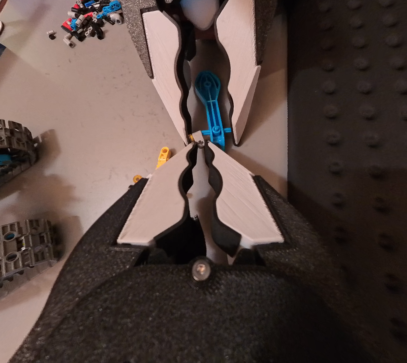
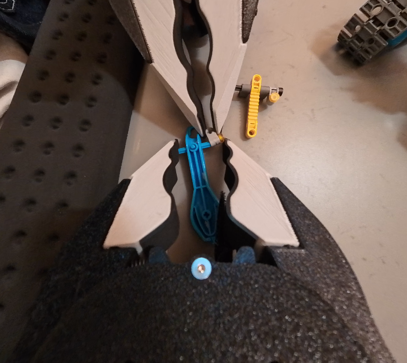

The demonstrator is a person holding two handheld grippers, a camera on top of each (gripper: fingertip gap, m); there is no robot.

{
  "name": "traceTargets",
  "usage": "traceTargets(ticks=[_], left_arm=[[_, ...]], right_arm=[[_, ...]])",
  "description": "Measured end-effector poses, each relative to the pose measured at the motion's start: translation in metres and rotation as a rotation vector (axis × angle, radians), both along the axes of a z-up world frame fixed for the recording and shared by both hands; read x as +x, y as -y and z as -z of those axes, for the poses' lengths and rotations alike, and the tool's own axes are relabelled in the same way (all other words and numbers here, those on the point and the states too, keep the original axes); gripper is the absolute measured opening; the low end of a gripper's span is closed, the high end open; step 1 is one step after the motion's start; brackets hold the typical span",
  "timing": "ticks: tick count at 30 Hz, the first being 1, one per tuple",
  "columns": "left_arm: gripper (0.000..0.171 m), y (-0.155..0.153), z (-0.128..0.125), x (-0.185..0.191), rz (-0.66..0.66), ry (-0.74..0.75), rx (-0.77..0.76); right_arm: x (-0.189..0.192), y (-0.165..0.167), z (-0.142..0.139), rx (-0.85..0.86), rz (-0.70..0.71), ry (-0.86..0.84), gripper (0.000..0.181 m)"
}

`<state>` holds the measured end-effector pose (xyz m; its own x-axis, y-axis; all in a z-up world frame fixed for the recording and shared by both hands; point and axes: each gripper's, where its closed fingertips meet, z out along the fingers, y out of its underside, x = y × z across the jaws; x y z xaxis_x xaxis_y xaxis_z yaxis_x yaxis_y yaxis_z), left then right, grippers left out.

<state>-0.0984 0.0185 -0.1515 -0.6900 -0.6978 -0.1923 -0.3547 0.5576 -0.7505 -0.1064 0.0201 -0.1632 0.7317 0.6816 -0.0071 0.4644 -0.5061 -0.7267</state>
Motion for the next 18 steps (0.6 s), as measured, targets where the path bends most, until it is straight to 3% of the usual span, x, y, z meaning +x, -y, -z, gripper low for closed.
traceTargets(ticks=[15,18], left_arm=[[0.004,0.0001,-0.0005,0.0,-0.001,0.014,0.021],[0.005,-0.0025,0.0001,0.0011,-0.015,0.027,0.034]], right_arm=[[0.0006,0.0001,0.0001,-0.005,0.003,0.048,0.036],[0.0013,-0.002,-0.0001,-0.007,0.029,-0.01,0.038]])
